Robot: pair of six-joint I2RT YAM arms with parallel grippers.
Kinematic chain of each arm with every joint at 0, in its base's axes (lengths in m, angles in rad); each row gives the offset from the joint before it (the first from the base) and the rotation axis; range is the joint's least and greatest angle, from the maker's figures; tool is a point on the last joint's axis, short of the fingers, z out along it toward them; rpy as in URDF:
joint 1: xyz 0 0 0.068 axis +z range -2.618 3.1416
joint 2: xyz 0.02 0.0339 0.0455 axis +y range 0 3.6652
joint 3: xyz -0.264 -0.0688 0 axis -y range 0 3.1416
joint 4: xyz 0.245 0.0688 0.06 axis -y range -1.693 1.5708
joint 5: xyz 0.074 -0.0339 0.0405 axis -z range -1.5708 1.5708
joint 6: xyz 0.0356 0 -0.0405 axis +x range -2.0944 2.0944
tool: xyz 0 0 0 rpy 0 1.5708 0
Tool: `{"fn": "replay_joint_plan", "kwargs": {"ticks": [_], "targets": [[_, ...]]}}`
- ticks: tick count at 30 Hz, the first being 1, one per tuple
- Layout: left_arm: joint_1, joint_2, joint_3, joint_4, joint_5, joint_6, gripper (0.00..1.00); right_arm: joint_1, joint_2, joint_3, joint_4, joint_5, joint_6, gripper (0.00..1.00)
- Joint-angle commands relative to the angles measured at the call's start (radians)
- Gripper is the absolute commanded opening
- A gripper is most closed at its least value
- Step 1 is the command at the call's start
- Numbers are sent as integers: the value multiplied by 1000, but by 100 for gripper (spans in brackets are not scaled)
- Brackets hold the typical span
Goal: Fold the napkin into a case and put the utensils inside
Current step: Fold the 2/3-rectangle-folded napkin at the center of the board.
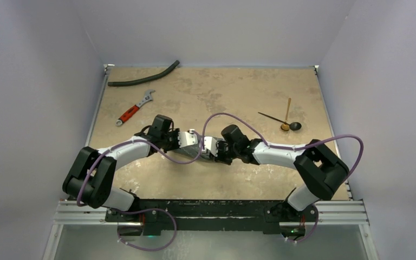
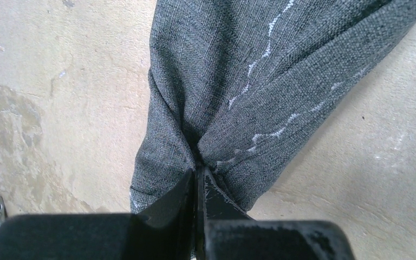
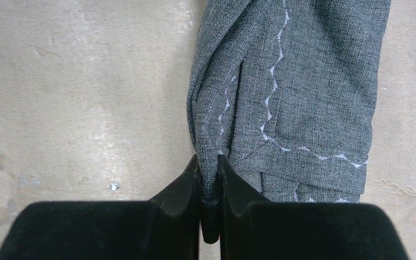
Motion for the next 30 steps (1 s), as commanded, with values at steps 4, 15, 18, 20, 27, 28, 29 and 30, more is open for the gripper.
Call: {"fn": "replay_joint_plan", "kwargs": {"ticks": [4, 15, 18, 20, 27, 28, 29, 30], "targets": [[5, -34, 41, -135, 21, -25, 9, -48, 23, 106, -135, -136, 63, 4], [7, -174, 50, -232, 57, -20, 16, -79, 118, 177, -229, -213, 77, 3], [8, -182, 64, -257, 65, -8, 17, -87, 125, 199, -255, -246, 72, 3], [8, -183, 80, -271, 97, -8, 17, -90, 138, 212, -268, -261, 73, 3], [6, -113, 164, -258, 206, -66, 19, -96, 183, 255, -312, -286, 85, 2], [4, -110, 166, -273, 229, -49, 19, -100, 185, 259, -317, -293, 89, 2], [0, -112, 164, -294, 257, -23, 19, -106, 184, 263, -320, -304, 90, 2], [-9, -116, 157, -315, 287, 8, 18, -112, 185, 265, -324, -312, 91, 2]]}}
